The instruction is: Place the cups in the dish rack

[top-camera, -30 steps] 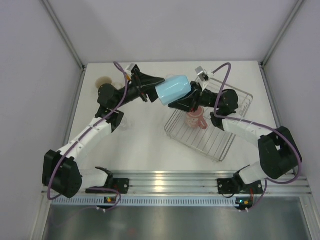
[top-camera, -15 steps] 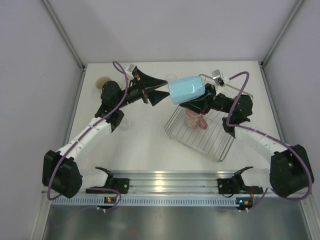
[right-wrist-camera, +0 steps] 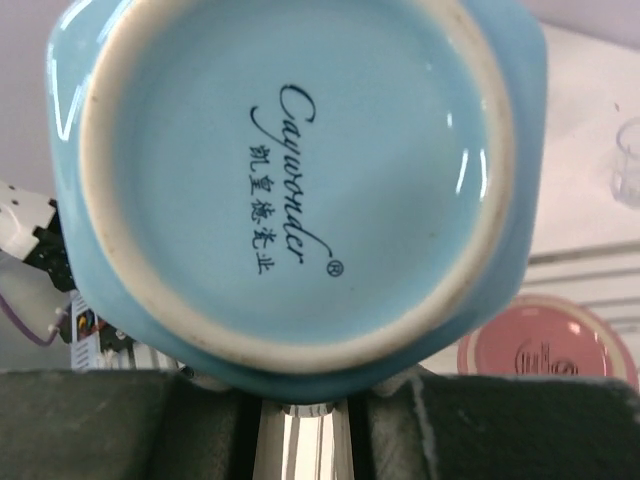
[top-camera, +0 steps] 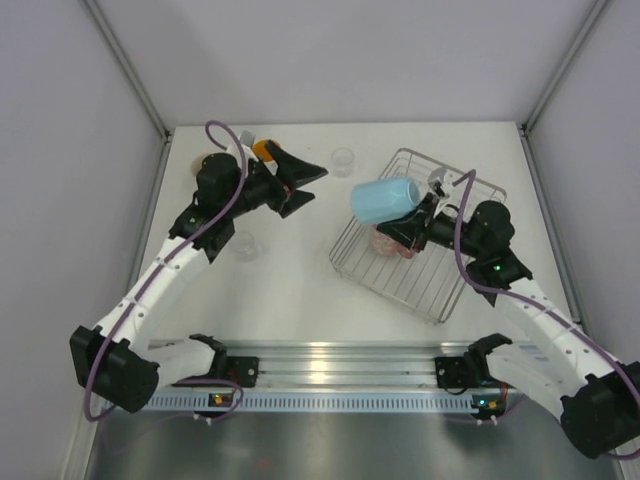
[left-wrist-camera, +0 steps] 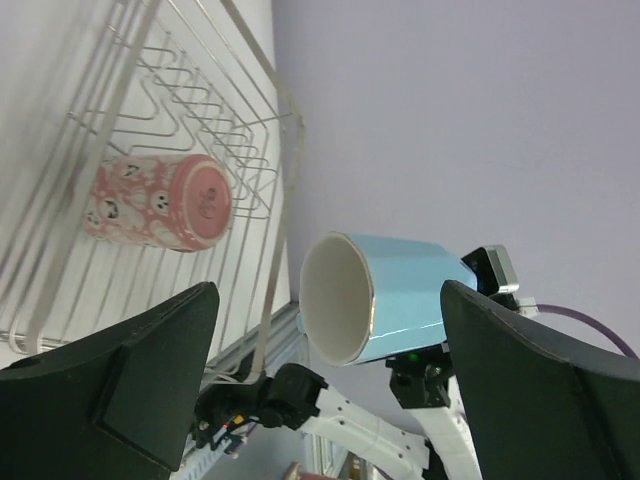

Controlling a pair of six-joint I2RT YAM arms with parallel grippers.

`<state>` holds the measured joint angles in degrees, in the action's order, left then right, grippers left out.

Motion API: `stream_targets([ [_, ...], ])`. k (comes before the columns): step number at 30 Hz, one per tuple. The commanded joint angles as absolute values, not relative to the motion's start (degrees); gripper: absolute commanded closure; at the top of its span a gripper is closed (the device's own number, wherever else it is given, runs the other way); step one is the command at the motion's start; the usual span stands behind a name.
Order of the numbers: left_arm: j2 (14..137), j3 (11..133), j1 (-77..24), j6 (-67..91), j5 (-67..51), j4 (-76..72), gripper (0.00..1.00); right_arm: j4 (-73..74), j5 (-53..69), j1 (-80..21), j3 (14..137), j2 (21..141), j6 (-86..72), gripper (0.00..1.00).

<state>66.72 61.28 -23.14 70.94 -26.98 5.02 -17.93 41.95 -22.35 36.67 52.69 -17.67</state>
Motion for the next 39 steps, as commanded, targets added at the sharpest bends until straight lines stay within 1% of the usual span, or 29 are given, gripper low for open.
stream_targets([
  [1, 63.81, 61.88, -22.68, 64.52, -20.93, 10.37, 0.02, -12.75, 37.45, -22.15, 36.04, 48.35, -11.52, 1.0],
  [5, 61.97, 62.22, -22.5, 61.62, -16.62, 13.35, 0.02, -9.07, 36.39, -23.11, 33.4, 46.85, -11.08, 1.0],
  [6, 61.7, 62.23, -22.33, 61.09, -15.92, 13.97, 0.02, -8.1, 34.56, -23.99, 33.14, 46.67, -10.2, 1.0],
  [12, 61.0, 61.88, -22.15, 60.21, -15.38, 14.68, 0.02, -3.35, 27.96, -28.9, 31.82, 45.0, -7.91, 1.0],
  [18, 61.44, 62.05, -21.62, 58.72, -17.58, 15.47, 0.02, 3.07, 13.74, -36.72, 33.13, 46.31, -4.67, 1.0],
  [24, 60.38, 63.45, -21.01, 56.7, -17.49, 18.45, 0.02, 6.77, 5.82, -42.18, 34.1, 48.78, -3.08, 1.0],
  [33, 58.89, 64.16, -20.57, 54.93, -15.73, 20.39, 0.02, 9.75, 1.5, -43.77, 36.21, 54.57, -1.14, 1.0],
  [39, 59.33, 63.02, -20.39, 54.84, -15.65, 20.39, 0.02, 9.76, -0.43, -46.14, 36.65, 55.98, -0.7, 1.0],
])
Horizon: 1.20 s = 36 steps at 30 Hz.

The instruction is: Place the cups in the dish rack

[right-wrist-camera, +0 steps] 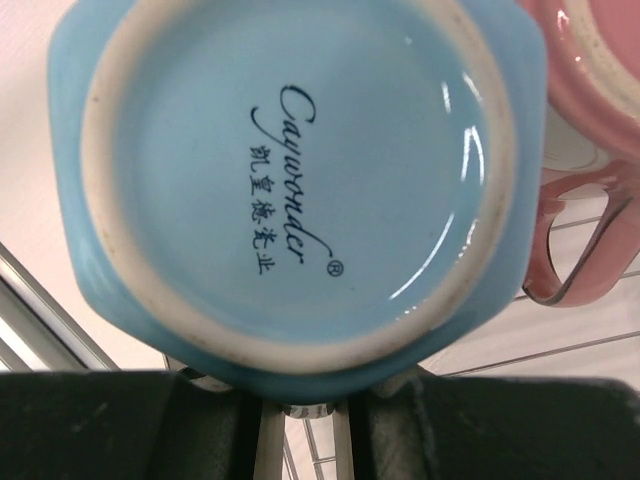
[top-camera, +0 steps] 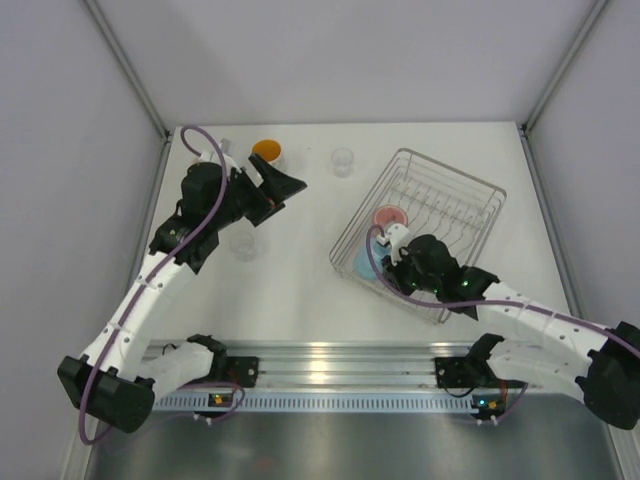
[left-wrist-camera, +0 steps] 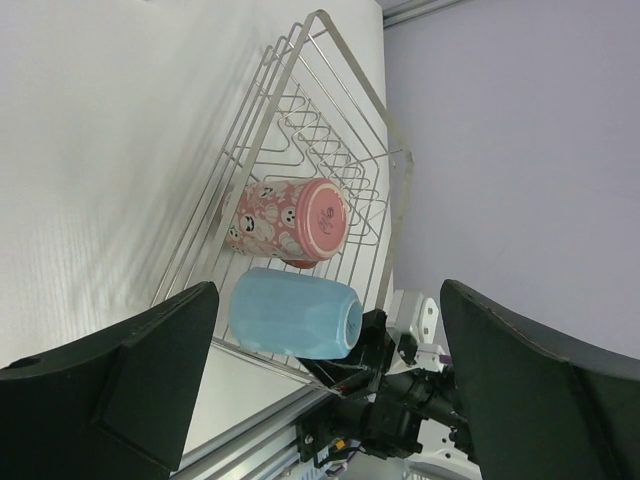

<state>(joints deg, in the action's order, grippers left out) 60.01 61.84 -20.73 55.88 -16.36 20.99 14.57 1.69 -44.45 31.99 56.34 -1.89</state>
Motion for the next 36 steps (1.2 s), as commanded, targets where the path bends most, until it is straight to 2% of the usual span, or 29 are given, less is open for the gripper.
stream_targets([
  [1, 59.33, 62.93, -20.3, 54.84, -15.64, 20.39, 0.02, 9.84, -1.31, -46.23, 36.91, 56.25, -0.7, 1.0],
  [20, 58.71, 61.26, -19.78, 53.44, -15.12, 20.39, 0.02, 8.0, -5.88, -48.34, 39.72, 66.35, -0.62, 1.0],
  [25, 59.24, 61.26, -19.69, 53.53, -15.29, 20.39, 0.02, 7.82, -7.03, -48.87, 40.08, 67.85, -0.53, 0.91],
  [31, 59.5, 61.43, -19.6, 53.26, -15.03, 20.39, 0.02, 7.73, -7.47, -49.22, 40.25, 67.94, -0.53, 0.67],
  [36, 59.94, 61.79, -19.6, 53.0, -14.85, 20.39, 0.02, 7.91, -6.68, -49.48, 41.04, 68.12, -0.53, 0.63],
])
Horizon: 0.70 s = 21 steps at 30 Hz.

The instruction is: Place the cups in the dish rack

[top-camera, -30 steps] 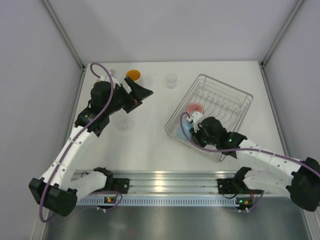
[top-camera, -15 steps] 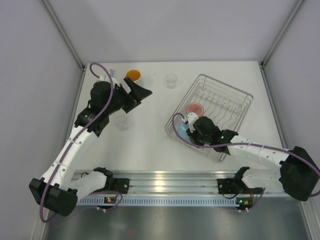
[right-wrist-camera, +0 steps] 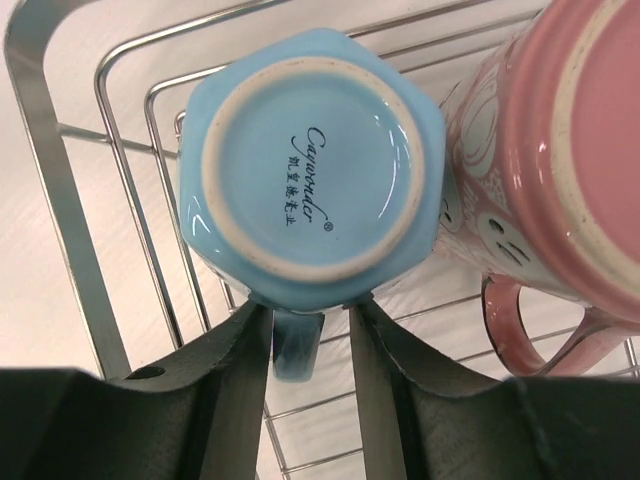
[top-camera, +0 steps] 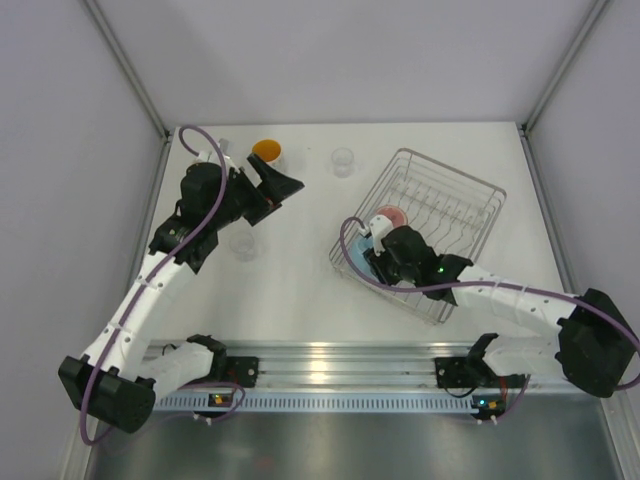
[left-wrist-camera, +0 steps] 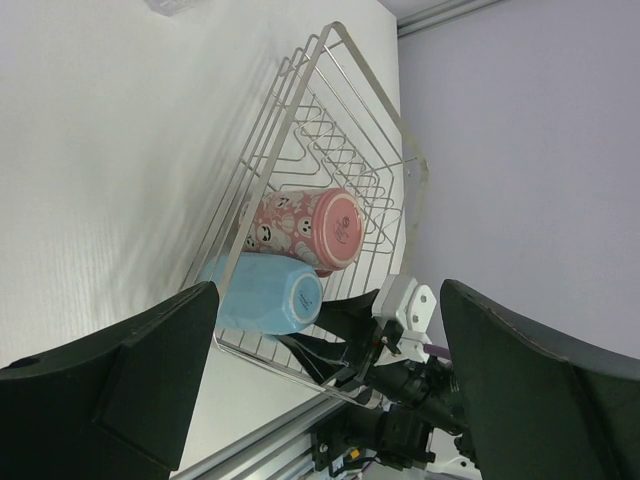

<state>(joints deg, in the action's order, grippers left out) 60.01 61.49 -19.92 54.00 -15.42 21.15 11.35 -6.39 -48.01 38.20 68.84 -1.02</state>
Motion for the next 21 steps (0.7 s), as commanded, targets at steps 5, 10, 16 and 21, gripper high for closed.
stream_targets([
  [5, 60.03, 62.05, -19.51, 52.65, -15.12, 20.39, 0.03, 11.41, -6.06, -49.48, 42.36, 66.45, -0.53, 0.62],
  [10, 60.12, 62.57, -19.42, 50.55, -14.33, 20.57, 0.04, 20.29, -8.0, -49.57, 45.52, 62.94, -0.97, 0.6],
  [16, 61.52, 68.72, -19.51, 42.2, -9.68, 27.75, 0.07, 28.74, -8.09, -49.48, 49.22, 55.92, -3.42, 0.58],
  [21, 63.72, 74.26, -19.51, 36.4, -3.53, 33.48, 0.09, 27.43, -9.31, -49.57, 49.13, 47.56, -6.84, 0.56],
])
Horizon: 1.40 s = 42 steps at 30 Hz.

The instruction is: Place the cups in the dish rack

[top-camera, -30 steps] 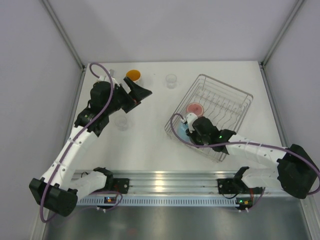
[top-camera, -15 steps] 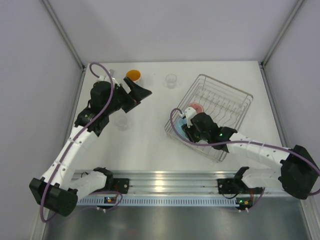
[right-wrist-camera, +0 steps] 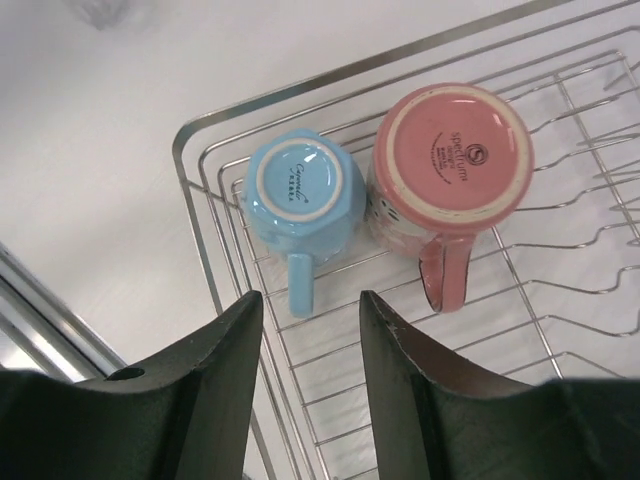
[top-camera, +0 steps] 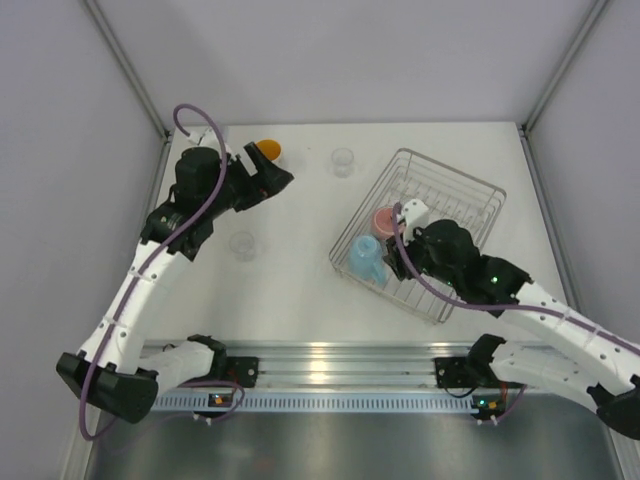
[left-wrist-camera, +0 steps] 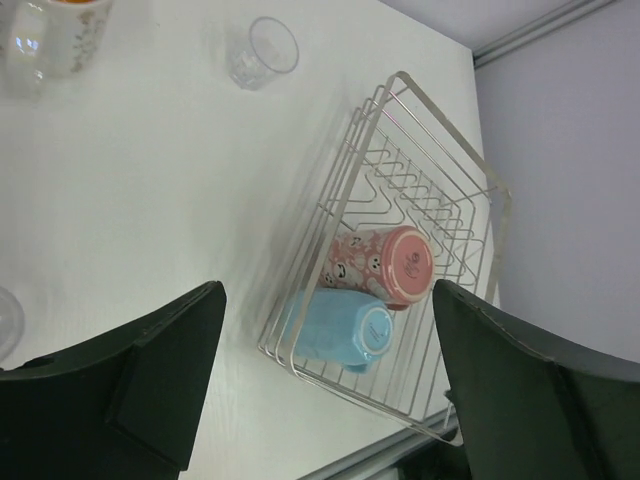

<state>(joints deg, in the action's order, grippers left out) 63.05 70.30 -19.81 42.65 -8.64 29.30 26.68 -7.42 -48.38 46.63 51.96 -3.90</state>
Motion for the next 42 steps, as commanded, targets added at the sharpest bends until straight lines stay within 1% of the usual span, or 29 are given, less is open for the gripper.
stream_targets([
  [1, 64.16, 74.88, -19.6, 35.69, -2.04, 34.18, 0.1, 25.77, -10.8, -49.57, 48.78, 45.03, -7.46, 0.56],
  [2, 64.51, 75.32, -19.6, 35.07, -1.85, 35.49, 0.11, 24.71, -11.85, -49.4, 47.74, 43.78, -8.43, 0.55],
  [3, 65.82, 76.63, -19.6, 33.5, -1.76, 36.2, 0.15, 23.31, -13.08, -49.57, 46.85, 42.64, -8.79, 0.55],
  [6, 69.76, 81.71, -20.47, 30.6, -1.41, 40.33, 0.18, 15.31, -18.79, -49.48, 40.71, 38.07, -9.84, 0.53],
  [7, 71.35, 83.13, -21.17, 29.72, -0.62, 41.73, 0.18, 14.42, -21.16, -49.4, 39.82, 36.75, -10.71, 0.53],
  [8, 72.67, 84.97, -22.23, 28.66, 3.65, 43.05, 0.18, 13.37, -22.4, -49.48, 38.6, 36.04, -12.64, 0.52],
  [10, 77.66, 90.49, -25.13, 25.32, 7.19, 48.32, 0.17, 12.4, -24.86, -49.48, 37.36, 34.29, -13.97, 0.52],
  [12, 80.58, 93.24, -26.45, 22.78, 11.31, 51.66, 0.17, 11.17, -25.83, -49.39, 35.86, 33.14, -14.59, 0.52],
  [15, 84.1, 95.8, -26.37, 19.79, 17.11, 52.64, 0.16, 11.16, -27.07, -49.39, 34.72, 31.38, -14.06, 0.51],
  [19, 88.23, 97.64, -26.11, 17.66, 21.96, 53.87, 0.12, 11.95, -28.04, -49.39, 33.93, 29.01, -13.71, 0.5],
  [20, 90.07, 99.47, -25.76, 17.93, 21.28, 54.22, 0.11, 11.87, -28.04, -49.48, 33.66, 28.57, -13.62, 0.5],
  [23, 93.33, 102.29, -22.42, 18.11, 17.32, 54.84, 0.12, 10.9, -28.47, -49.39, 32.26, 26.81, -12.92, 0.5],
  [26, 95.79, 104.84, -20.31, 16.61, 20.03, 55.37, 0.11, 11.16, -29.35, -49.31, 31.73, 25.84, -11.87, 0.5],
  [28, 97.99, 107.48, -16.1, 20.81, 19.34, 56.25, 0.13, 11.42, -29.97, -49.31, 31.64, 25.23, -11.87, 0.5],
  [29, 98.08, 107.66, -13.91, 23.27, 16.64, 56.34, 0.15, 11.25, -29.97, -49.39, 31.64, 25.05, -11.87, 0.5],
  [30, 97.91, 106.97, -9.62, 27.99, 15.31, 56.16, 0.16, 11.08, -29.97, -49.31, 31.55, 24.87, -12.04, 0.49],
  [31, 97.91, 106.53, -7.84, 29.43, 13.99, 55.9, 0.16, 10.99, -29.71, -49.39, 31.38, 24.61, -11.95, 0.49],
  [32, 97.82, 106.44, -5.47, 30.23, 15.54, 55.64, 0.15, 10.46, -29.71, -49.31, 31.38, 24.61, -11.87, 0.49],
  [34, 98.43, 106.35, -4.05, 33.56, 16.26, 55.63, 0.15, 10.46, -30.06, -49.39, 31.46, 24.78, -11.69, 0.49],
  [38, 99.93, 104.95, 1.91, 39.89, 13.45, 55.64, 0.17, 10.55, -30.59, -49.31, 31.55, 25.05, -11.08, 0.49],
  [42, 101.16, 102.75, 4.56, 43.85, 10.64, 54.32, 0.17, 10.55, -30.94, -49.39, 31.64, 24.79, -10.9, 0.49],
])
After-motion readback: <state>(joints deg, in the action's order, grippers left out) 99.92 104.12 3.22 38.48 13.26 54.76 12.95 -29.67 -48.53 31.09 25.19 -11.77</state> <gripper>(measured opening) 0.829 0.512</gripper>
